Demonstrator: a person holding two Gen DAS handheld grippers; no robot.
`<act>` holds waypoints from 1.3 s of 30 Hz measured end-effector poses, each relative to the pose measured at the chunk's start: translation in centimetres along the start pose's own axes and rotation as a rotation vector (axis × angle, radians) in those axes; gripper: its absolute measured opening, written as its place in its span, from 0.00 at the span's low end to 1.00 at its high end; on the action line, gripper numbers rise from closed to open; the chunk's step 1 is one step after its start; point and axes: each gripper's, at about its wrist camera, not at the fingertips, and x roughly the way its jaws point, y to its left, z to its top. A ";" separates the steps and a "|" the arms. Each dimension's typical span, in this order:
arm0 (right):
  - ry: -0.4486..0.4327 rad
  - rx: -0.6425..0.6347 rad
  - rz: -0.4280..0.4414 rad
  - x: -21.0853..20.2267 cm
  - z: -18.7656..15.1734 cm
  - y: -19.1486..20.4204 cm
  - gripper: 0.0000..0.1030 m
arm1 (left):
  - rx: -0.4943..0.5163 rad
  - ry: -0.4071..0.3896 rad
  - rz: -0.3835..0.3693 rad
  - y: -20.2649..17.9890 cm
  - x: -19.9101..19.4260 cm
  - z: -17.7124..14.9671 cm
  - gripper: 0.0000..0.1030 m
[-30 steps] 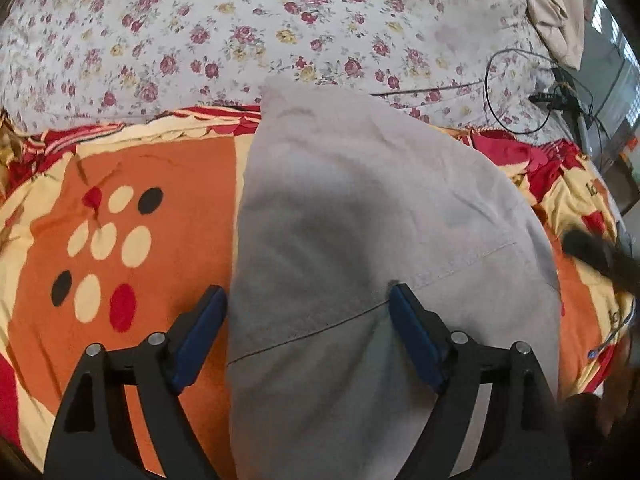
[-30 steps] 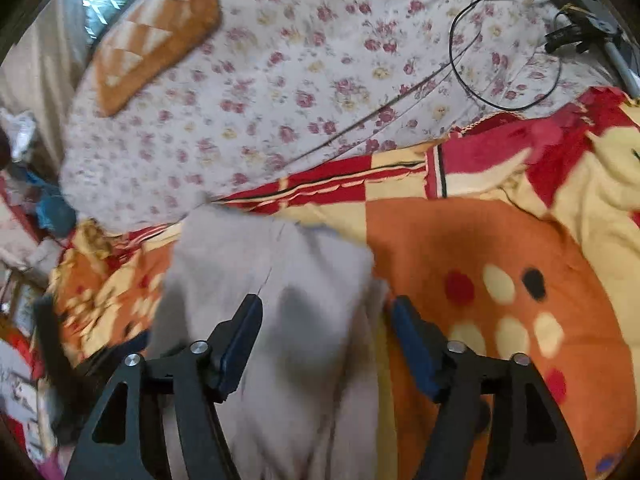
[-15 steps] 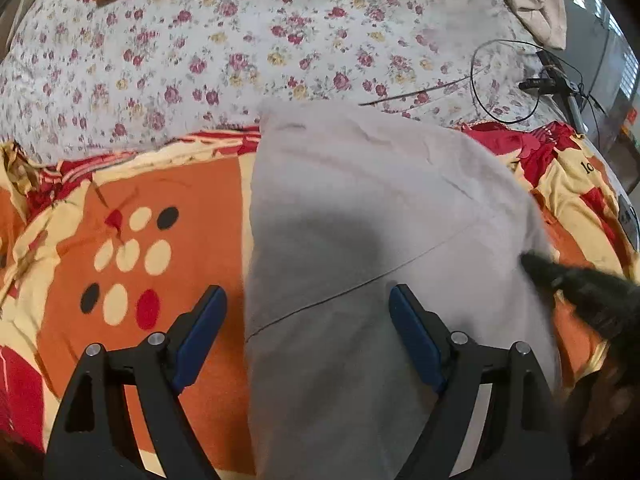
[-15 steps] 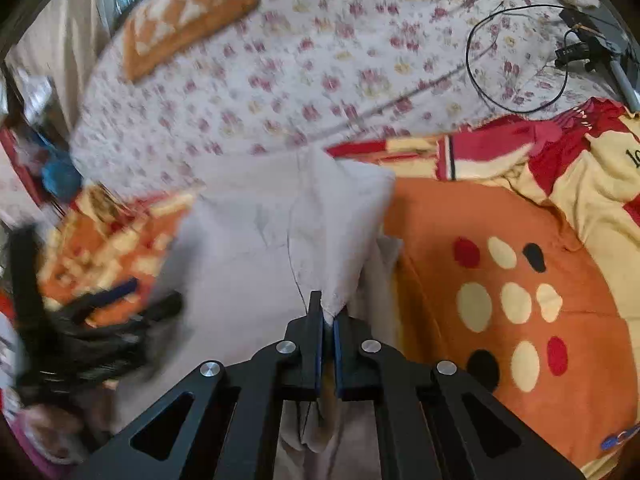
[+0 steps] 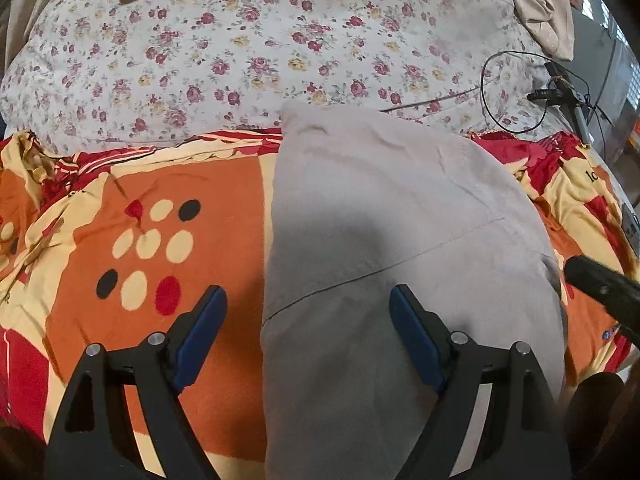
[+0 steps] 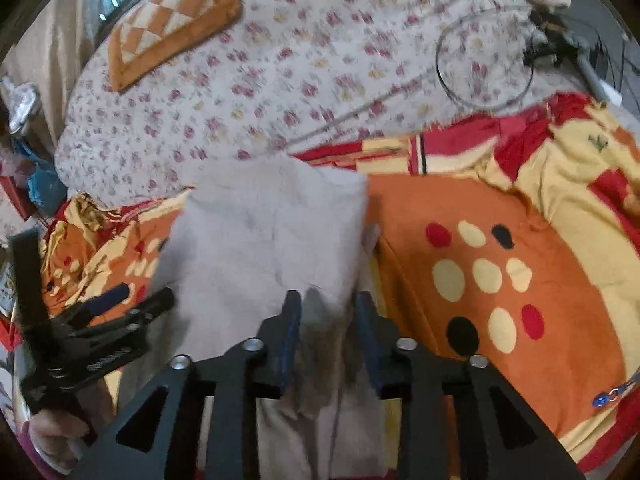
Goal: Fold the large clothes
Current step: 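Press the folded jacket flat and open both grippers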
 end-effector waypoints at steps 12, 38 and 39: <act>0.088 -0.062 -0.018 3.9 -1.8 1.6 0.35 | 0.006 -0.034 0.021 0.0 -0.7 -1.4 0.81; -0.055 -0.064 -0.067 -1.3 -1.1 3.1 0.79 | -0.033 -0.211 0.080 1.8 -6.3 -1.4 0.81; -0.054 -0.064 -0.066 -1.3 -1.1 3.2 0.79 | -0.030 -0.216 0.084 1.8 -6.5 -1.4 0.81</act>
